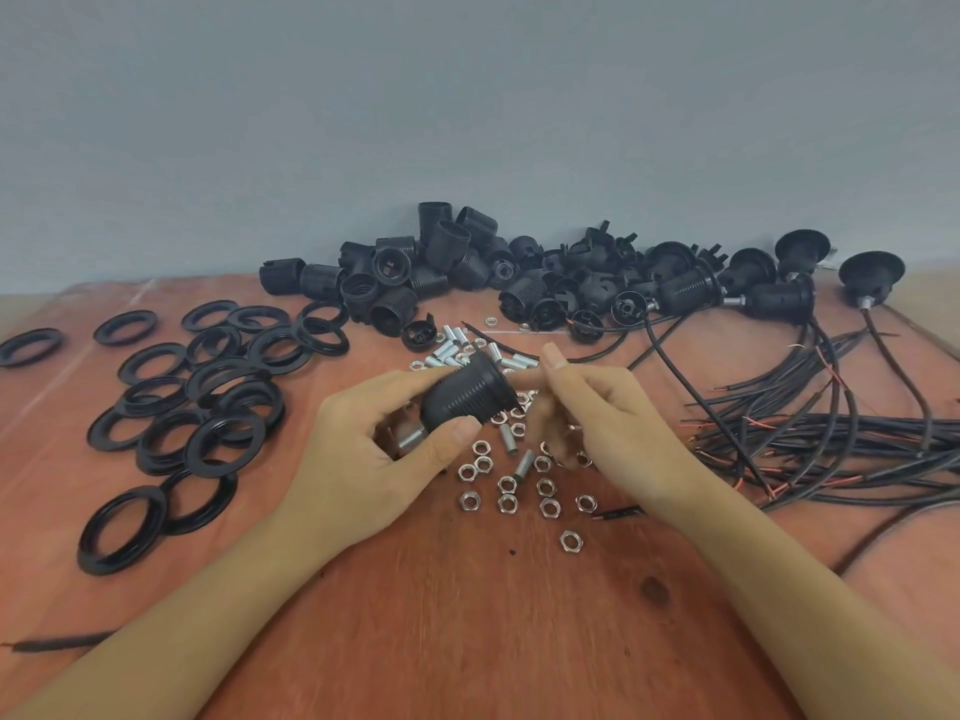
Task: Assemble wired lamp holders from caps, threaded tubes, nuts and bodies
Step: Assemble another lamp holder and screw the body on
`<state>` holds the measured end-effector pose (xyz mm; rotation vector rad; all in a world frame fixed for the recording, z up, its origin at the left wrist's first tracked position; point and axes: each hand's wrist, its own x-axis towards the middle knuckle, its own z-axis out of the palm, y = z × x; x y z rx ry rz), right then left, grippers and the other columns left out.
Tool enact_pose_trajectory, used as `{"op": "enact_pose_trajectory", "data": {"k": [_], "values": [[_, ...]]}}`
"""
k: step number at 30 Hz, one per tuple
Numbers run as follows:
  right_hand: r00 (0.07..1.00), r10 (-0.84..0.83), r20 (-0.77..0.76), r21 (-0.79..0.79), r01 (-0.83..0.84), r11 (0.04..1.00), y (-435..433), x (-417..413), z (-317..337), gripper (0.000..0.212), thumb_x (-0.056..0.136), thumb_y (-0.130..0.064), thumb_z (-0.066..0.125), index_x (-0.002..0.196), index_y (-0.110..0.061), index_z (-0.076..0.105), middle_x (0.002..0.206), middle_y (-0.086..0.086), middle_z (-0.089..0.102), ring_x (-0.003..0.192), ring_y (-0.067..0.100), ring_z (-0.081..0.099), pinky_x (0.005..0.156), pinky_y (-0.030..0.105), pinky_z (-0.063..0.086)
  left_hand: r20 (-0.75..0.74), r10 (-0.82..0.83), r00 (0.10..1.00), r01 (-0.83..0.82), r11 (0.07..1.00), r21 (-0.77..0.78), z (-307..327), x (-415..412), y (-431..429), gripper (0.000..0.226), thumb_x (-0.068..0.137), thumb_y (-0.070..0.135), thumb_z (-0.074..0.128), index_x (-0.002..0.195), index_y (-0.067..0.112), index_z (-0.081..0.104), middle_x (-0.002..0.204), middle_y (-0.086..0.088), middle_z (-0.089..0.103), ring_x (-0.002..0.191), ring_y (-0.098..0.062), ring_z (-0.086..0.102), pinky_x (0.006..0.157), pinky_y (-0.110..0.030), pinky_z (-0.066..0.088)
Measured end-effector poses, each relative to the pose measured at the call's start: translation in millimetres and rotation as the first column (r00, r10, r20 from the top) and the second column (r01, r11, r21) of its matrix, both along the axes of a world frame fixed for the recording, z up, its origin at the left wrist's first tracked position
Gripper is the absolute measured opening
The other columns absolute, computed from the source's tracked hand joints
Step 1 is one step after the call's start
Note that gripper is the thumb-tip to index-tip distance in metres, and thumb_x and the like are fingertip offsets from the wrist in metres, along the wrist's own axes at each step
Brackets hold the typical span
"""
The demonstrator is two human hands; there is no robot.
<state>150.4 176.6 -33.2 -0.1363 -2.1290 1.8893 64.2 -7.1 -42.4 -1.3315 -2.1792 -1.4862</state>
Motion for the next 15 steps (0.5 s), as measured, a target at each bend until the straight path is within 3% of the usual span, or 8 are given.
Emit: {"op": "enact_pose_trajectory", "data": {"k": [3, 5, 8, 10, 13, 15], "values": [[0.996, -0.072, -0.052, -0.016, 0.071, 0.997, 6.2, 1.1, -0.1, 0.061, 0.09, -0.059, 0.046, 0.048, -0.02, 0.067, 0.041, 0.007, 0.048, 0.042, 0.021, 0.04, 0.05, 0.027, 0.037, -0.024, 0.001, 1.0, -0.001, 1.0, 0.004, 0.7, 0.2, 0.0, 0.034, 0.085, 0.042, 0.063, 0.114, 0.025, 0.066, 0.083, 0.026, 0.062, 0.072, 0.003, 0.056, 0.067, -0.006, 0.038], [0.985, -0.15, -0.09, -0.048, 0.146, 0.988, 12.0, 0.5, -1.1, 0.061, 0.091, -0.055, 0.049, 0.046, -0.017, 0.063, 0.04, 0.006, 0.044, 0.04, 0.021, 0.037, 0.05, 0.028, 0.036, -0.039, 0.012, 0.999, -0.012, 1.0, -0.003, 0.8, 0.0, 0.5, 0.038, 0.084, 0.042, 0.063, 0.115, 0.02, 0.067, 0.08, 0.027, 0.059, 0.068, 0.005, 0.052, 0.065, -0.004, 0.035], [0.967, -0.201, -0.155, 0.114, 0.219, 0.969, 16.0, -2.1, -10.1, 0.045, 0.096, -0.039, 0.056, 0.063, -0.011, 0.066, 0.046, -0.002, 0.048, 0.038, 0.007, 0.038, 0.046, 0.014, 0.037, -0.056, 0.012, 0.998, -0.013, 1.0, -0.02, 1.1, 0.3, 0.4, 0.042, 0.084, 0.044, 0.063, 0.116, 0.018, 0.069, 0.078, 0.023, 0.058, 0.066, 0.003, 0.051, 0.064, -0.005, 0.034], [0.964, -0.202, -0.17, 0.319, 0.248, 0.915, 16.2, -3.5, -18.4, 0.028, 0.095, -0.034, 0.061, 0.073, -0.018, 0.067, 0.053, -0.008, 0.053, 0.043, 0.003, 0.042, 0.047, 0.015, 0.036, -0.067, 0.015, 0.998, -0.016, 1.0, -0.022, 1.6, 0.4, 0.4, 0.043, 0.084, 0.044, 0.063, 0.116, 0.017, 0.069, 0.08, 0.021, 0.058, 0.066, 0.003, 0.051, 0.064, -0.005, 0.034], [0.977, -0.172, -0.129, 0.556, 0.215, 0.803, 13.8, -2.8, -24.3, 0.011, 0.09, -0.038, 0.062, 0.092, -0.03, 0.07, 0.075, -0.017, 0.065, 0.063, 0.002, 0.055, 0.062, 0.02, 0.042, -0.063, 0.016, 0.998, -0.017, 1.0, -0.01, 2.0, 0.7, 0.7, 0.041, 0.084, 0.044, 0.063, 0.116, 0.018, 0.068, 0.08, 0.023, 0.058, 0.067, 0.004, 0.053, 0.065, -0.004, 0.035], [0.987, -0.114, -0.114, 0.633, 0.161, 0.757, 11.3, -1.2, -22.9, 0.022, 0.087, -0.03, 0.062, 0.108, -0.033, 0.068, 0.095, -0.021, 0.066, 0.088, -0.002, 0.058, 0.08, 0.023, 0.046, -0.06, 0.017, 0.998, -0.017, 1.0, 0.0, 1.1, 0.2, 1.0, 0.04, 0.084, 0.044, 0.064, 0.116, 0.021, 0.067, 0.081, 0.025, 0.059, 0.068, 0.004, 0.054, 0.065, -0.005, 0.036]]}}
